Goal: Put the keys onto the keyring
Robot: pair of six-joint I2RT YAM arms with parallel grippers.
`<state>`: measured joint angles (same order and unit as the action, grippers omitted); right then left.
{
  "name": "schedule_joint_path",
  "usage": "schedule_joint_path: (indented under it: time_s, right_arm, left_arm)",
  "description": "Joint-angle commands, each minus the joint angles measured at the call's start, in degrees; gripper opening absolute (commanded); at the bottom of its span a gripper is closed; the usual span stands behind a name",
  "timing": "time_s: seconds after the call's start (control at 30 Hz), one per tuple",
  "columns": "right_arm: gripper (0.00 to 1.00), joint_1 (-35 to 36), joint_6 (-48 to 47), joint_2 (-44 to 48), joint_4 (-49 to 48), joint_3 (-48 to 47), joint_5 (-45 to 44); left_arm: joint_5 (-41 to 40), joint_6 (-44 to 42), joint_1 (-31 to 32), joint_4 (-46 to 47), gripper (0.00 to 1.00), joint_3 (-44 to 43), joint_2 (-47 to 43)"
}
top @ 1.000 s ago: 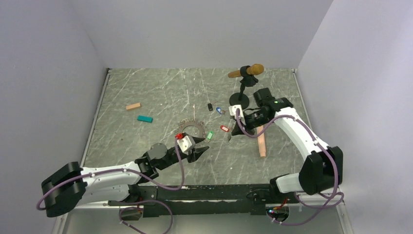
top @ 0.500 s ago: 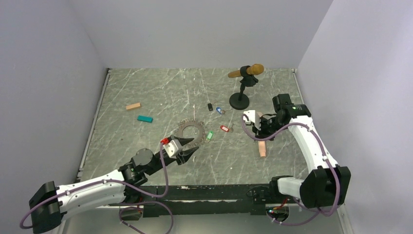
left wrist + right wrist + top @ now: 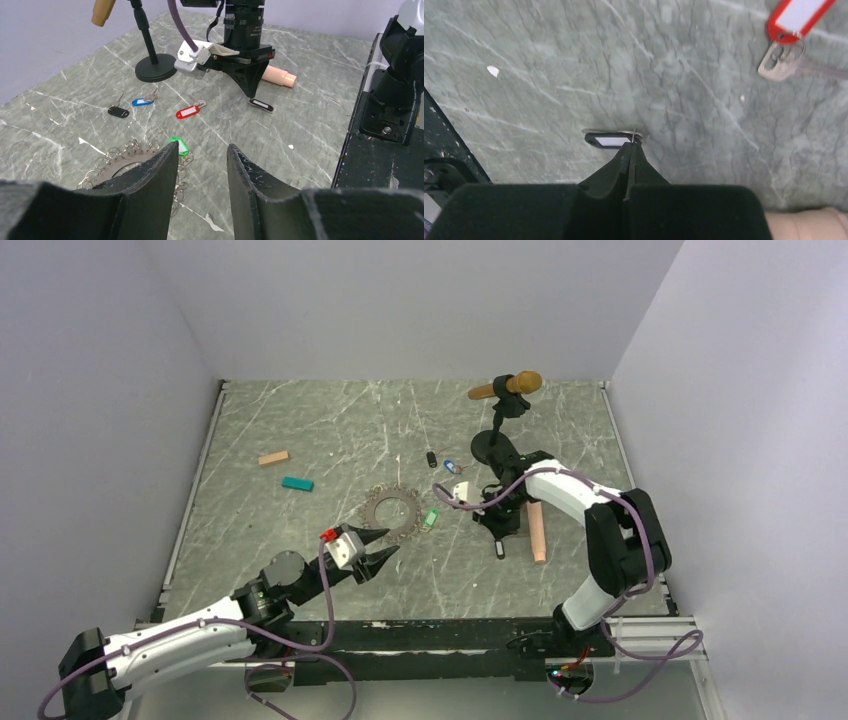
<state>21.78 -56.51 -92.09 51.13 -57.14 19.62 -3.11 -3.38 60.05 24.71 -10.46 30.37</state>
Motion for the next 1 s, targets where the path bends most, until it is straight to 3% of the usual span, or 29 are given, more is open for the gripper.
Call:
schedule_joint_path:
  time_s: [0.0,0.5,0.97]
  right_arm:
    - [0.0,3.04,4.62,-2.64,-2.93,-3.98,-1.47]
    - [0.0,6.05,8.07,-6.79,-4.37,-5.98,-0.38]
    - [0.15,6.23,8.9,-6.02,-4.07,-6.79,1.89]
  left_arm:
    - [-1.31,0.64,-0.2,-0.31,0.46,0.57,-1.22]
    - [-1.57,0.3,-0.2,0.57,0.46,1.14,-0.5]
    - [-1.73,1.18,-0.2,0.95,0.46,2.11,-1.27]
